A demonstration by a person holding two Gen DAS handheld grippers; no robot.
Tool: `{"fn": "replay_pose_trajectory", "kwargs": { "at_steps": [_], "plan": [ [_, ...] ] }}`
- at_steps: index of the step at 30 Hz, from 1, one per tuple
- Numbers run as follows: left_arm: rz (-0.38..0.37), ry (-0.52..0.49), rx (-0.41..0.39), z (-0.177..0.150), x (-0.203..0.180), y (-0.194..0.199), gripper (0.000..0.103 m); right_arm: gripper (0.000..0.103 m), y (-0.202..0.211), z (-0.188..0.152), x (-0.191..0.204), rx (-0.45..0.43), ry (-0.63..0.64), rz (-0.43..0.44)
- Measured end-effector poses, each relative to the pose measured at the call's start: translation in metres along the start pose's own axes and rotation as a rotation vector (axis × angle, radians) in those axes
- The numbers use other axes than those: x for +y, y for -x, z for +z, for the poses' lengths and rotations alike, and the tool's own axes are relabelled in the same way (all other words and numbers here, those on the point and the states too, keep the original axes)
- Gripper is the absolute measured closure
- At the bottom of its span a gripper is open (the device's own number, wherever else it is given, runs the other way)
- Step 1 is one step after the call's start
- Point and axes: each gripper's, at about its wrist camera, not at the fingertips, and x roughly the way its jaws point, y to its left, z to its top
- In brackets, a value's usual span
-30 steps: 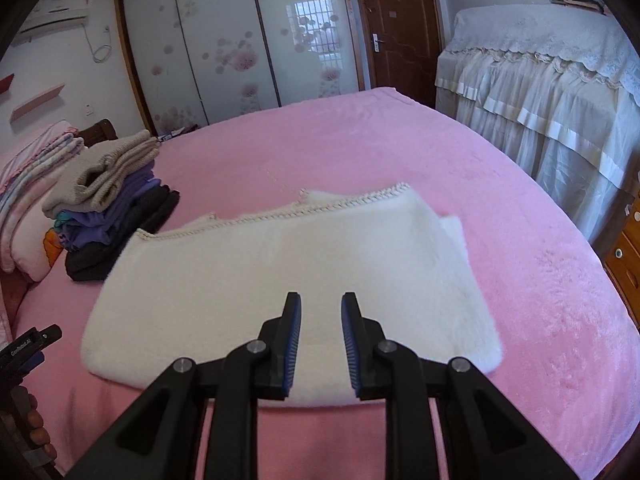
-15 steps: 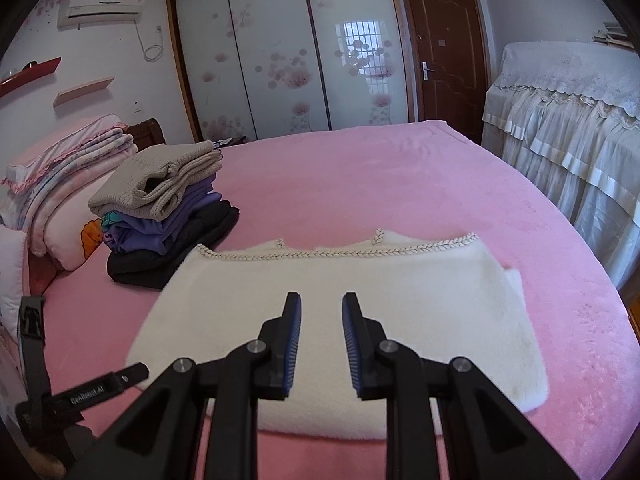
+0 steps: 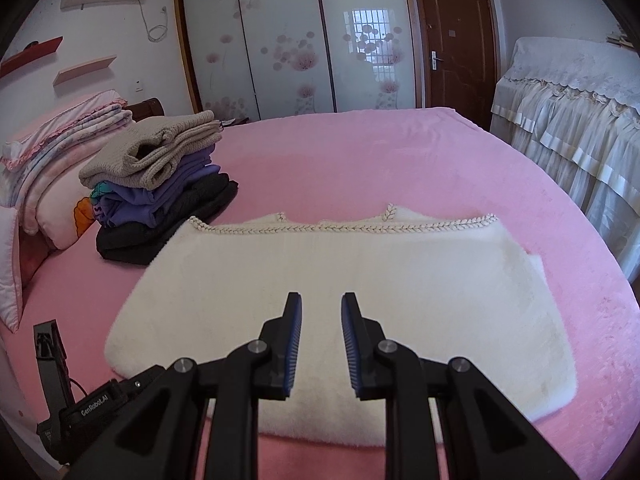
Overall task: Fold large clothes
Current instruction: 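Grasp one side with the left tool, fold it across the middle, release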
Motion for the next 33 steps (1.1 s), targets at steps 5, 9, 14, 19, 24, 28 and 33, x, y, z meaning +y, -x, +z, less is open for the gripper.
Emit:
{"fn": "replay_pose_trajectory", "kwargs": {
  "at_steps": [5,9,14,19,24,28,33],
  "plan": [
    [-0.054,0.042,-0.02,0.018,0.001,-0.016,0.001,0.083,-0.014,-0.005,0.002,0.024,0.006,-0.001],
    [-0.046,0.054,-0.032,0.03,-0.003,-0.028,0.001,0.083,-0.031,-0.005,0.004,0.05,0.007,-0.005],
    [0.037,0.062,-0.039,0.04,-0.013,-0.039,0.023,0.083,-0.061,-0.003,0.009,0.09,0.022,-0.004],
    [0.104,-0.059,-0.049,0.045,-0.029,-0.034,0.072,0.094,-0.089,0.001,0.014,0.118,0.019,0.01],
    [0.163,-0.219,-0.152,0.041,-0.074,-0.013,0.077,0.099,-0.116,-0.012,0.019,0.215,0.044,0.035],
    [0.171,-0.394,-0.243,0.03,-0.124,0.003,0.083,0.099,-0.126,-0.022,0.014,0.246,0.034,0.058],
    [0.112,-0.535,-0.252,0.018,-0.19,0.008,0.083,0.1,-0.128,-0.022,-0.006,0.28,-0.066,0.163]
  ]
}}
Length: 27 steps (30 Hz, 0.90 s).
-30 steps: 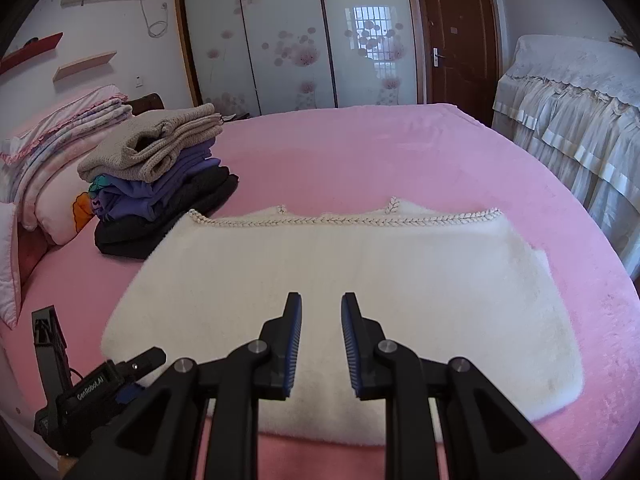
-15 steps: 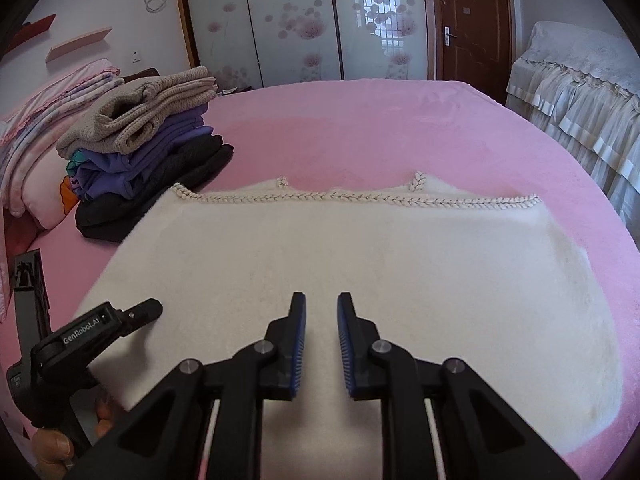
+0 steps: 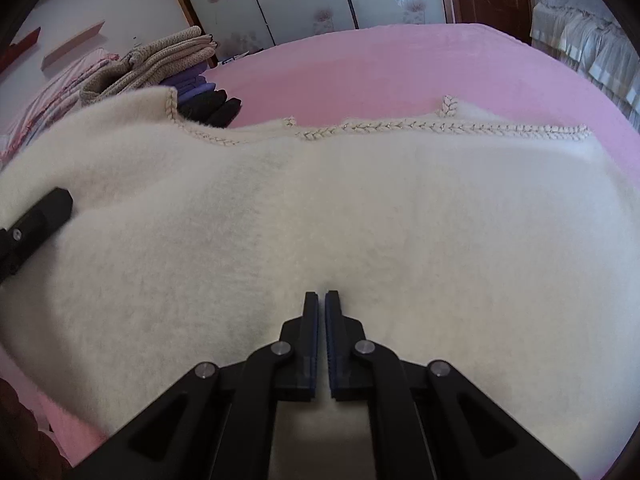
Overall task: Fold large clothes
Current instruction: 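Grasp one side with the left tool, fold it across the middle, release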
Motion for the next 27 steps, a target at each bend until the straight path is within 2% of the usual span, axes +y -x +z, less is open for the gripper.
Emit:
{"fn": "replay_pose_trajectory", "kwargs": {
  "at_steps": [4,6,8,11,13,15,18,20,21,22,24,27],
  "plan": [
    [-0.051,-0.078,0.0,0.013,-0.051,0.0,0.083,0.101,0.014,0.004,-0.015,0.024,-0.05,0.093],
    [-0.083,-0.105,0.006,0.017,-0.079,-0.002,0.083,0.101,0.038,0.004,-0.032,-0.016,-0.092,0.098],
    [-0.116,-0.142,0.013,0.016,-0.111,-0.007,0.083,0.101,0.069,0.001,-0.054,-0.082,-0.122,0.04],
    [-0.18,-0.217,0.038,-0.002,-0.163,-0.013,0.083,0.101,0.12,-0.011,-0.099,-0.175,-0.172,-0.095],
    [-0.229,-0.282,0.074,-0.026,-0.196,-0.02,0.083,0.101,0.146,-0.022,-0.13,-0.201,-0.212,-0.18],
    [-0.246,-0.367,0.139,-0.056,-0.223,-0.036,0.083,0.101,0.166,-0.033,-0.156,-0.207,-0.248,-0.242],
    [-0.18,-0.499,0.271,-0.108,-0.249,-0.065,0.081,0.101,0.182,-0.05,-0.185,-0.187,-0.279,-0.318],
    [-0.129,-0.586,0.226,-0.128,-0.255,-0.064,0.079,0.1,0.183,-0.059,-0.194,-0.165,-0.289,-0.345],
    [-0.11,-0.622,0.198,-0.133,-0.258,-0.06,0.071,0.1,0.182,-0.062,-0.198,-0.157,-0.297,-0.348],
    [-0.109,-0.637,0.197,-0.134,-0.259,-0.059,0.056,0.1,0.183,-0.065,-0.201,-0.152,-0.305,-0.346],
    [-0.162,-0.627,0.228,-0.132,-0.26,-0.052,0.038,0.1,0.184,-0.071,-0.202,-0.146,-0.314,-0.335],
    [-0.237,-0.588,0.235,-0.126,-0.258,-0.035,0.03,0.099,0.185,-0.071,-0.201,-0.148,-0.314,-0.32]
  ]
}}
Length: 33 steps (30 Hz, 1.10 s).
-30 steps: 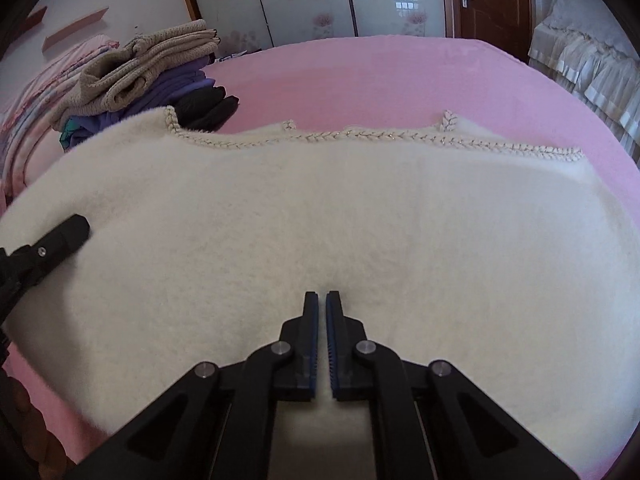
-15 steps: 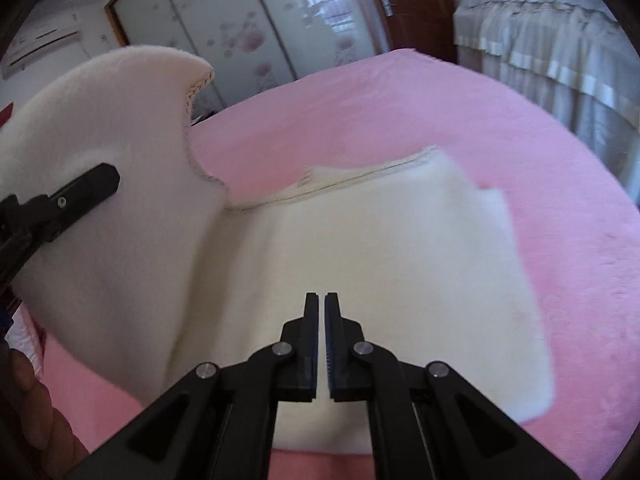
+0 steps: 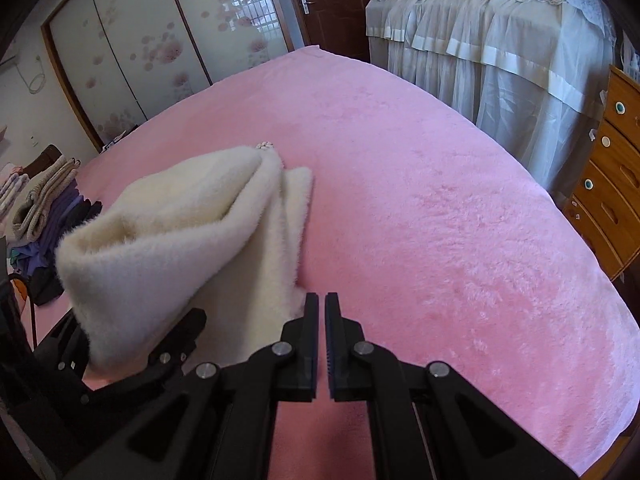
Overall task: Fold large clothes
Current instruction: 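Grasp one side with the left tool, fold it across the middle, release, then grasp the other side with the right tool, fold it over, release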
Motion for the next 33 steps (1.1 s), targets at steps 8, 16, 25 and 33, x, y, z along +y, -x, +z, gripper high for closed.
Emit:
{"fn": "replay_pose_trajectory", "kwargs": {
  "at_steps": [8,16,25,33],
  "plan": [
    [-0.118,0.181,-0.101,-0.013,0.062,0.093,0.028,0.097,0.02,0.017,0.005,-0.01,-0.011,0.126],
    [0.122,0.45,-0.098,-0.037,0.175,0.116,0.023,0.055,0.06,0.025,0.058,-0.045,0.078,0.289],
    [0.152,0.46,-0.012,-0.04,0.187,0.051,0.023,0.066,0.028,0.033,0.125,-0.004,0.345,0.14],
    [0.094,0.439,0.037,-0.034,0.171,0.017,0.023,0.096,0.0,0.003,0.043,0.086,0.157,0.015]
  ]
}}
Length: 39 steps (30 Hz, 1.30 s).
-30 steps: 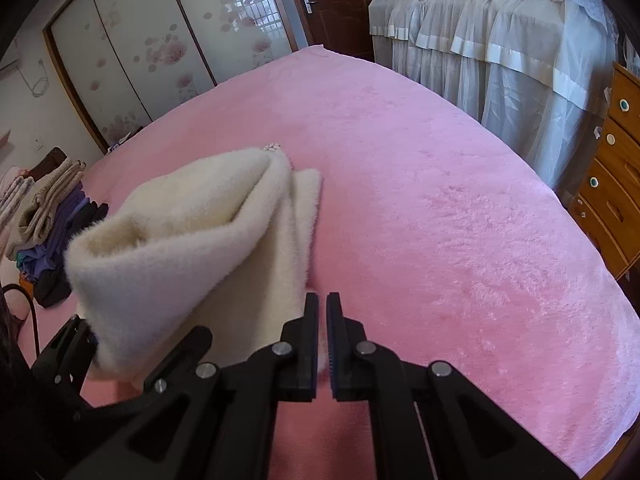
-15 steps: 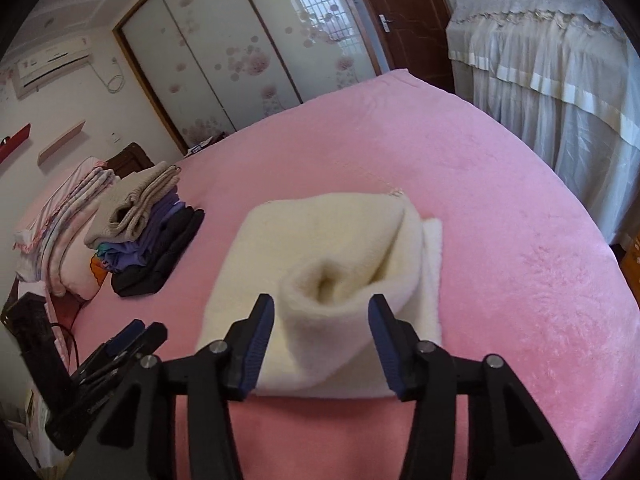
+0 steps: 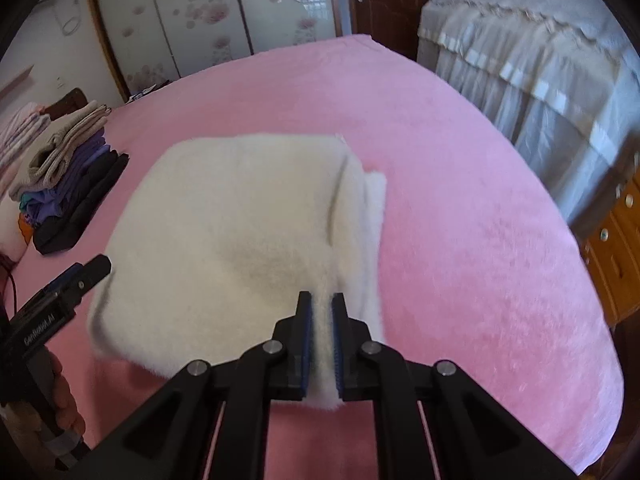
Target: Fold large clothes
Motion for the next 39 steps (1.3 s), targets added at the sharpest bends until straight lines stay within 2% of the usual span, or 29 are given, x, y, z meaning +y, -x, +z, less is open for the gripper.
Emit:
{"fn": "replay_pose_trajectory", "kwargs": {
  "at_steps": [3,6,11,13,15,17,20,25,30,34,37,39],
  "plan": [
    [-0.005,-0.029,0.012,-0.013,-0.007,-0.013,0.017,0.097,-0.012,-0.03,-0.015,0.02,-0.03,-0.038],
    [-0.008,-0.023,0.027,-0.02,-0.006,-0.023,0.011,0.097,-0.037,-0.05,-0.023,0.044,-0.083,-0.033],
    [-0.031,0.02,0.059,-0.015,0.002,-0.028,0.01,0.096,-0.043,-0.047,-0.023,0.029,-0.127,-0.022],
    [-0.027,0.007,0.069,-0.012,-0.001,-0.024,0.01,0.096,-0.04,-0.044,-0.023,0.029,-0.125,-0.006],
    [-0.024,-0.024,0.076,-0.009,-0.007,-0.016,0.011,0.09,-0.031,-0.04,-0.025,0.018,-0.127,0.009],
    [-0.03,-0.061,0.072,-0.005,-0.012,-0.006,0.011,0.084,-0.018,-0.032,-0.026,-0.002,-0.12,0.01],
    [-0.038,-0.111,0.035,0.008,-0.018,0.016,0.011,0.084,0.006,-0.017,-0.019,-0.063,-0.096,0.027],
    [-0.04,-0.104,-0.036,0.045,-0.01,0.033,0.009,0.084,0.025,0.021,0.016,-0.14,0.005,0.071],
    [-0.011,-0.04,0.032,0.078,0.003,-0.01,0.009,0.084,0.003,0.065,0.073,-0.177,0.087,0.156],
    [-0.001,-0.004,0.121,0.086,0.009,-0.057,0.01,0.084,-0.038,0.088,0.104,-0.123,0.089,0.227],
    [-0.008,-0.014,0.145,0.083,0.009,-0.078,0.008,0.085,-0.079,0.1,0.101,-0.058,0.093,0.157],
    [-0.033,-0.008,0.16,0.081,0.011,-0.088,0.008,0.081,-0.102,0.1,0.087,-0.027,0.118,0.042]
  ]
}}
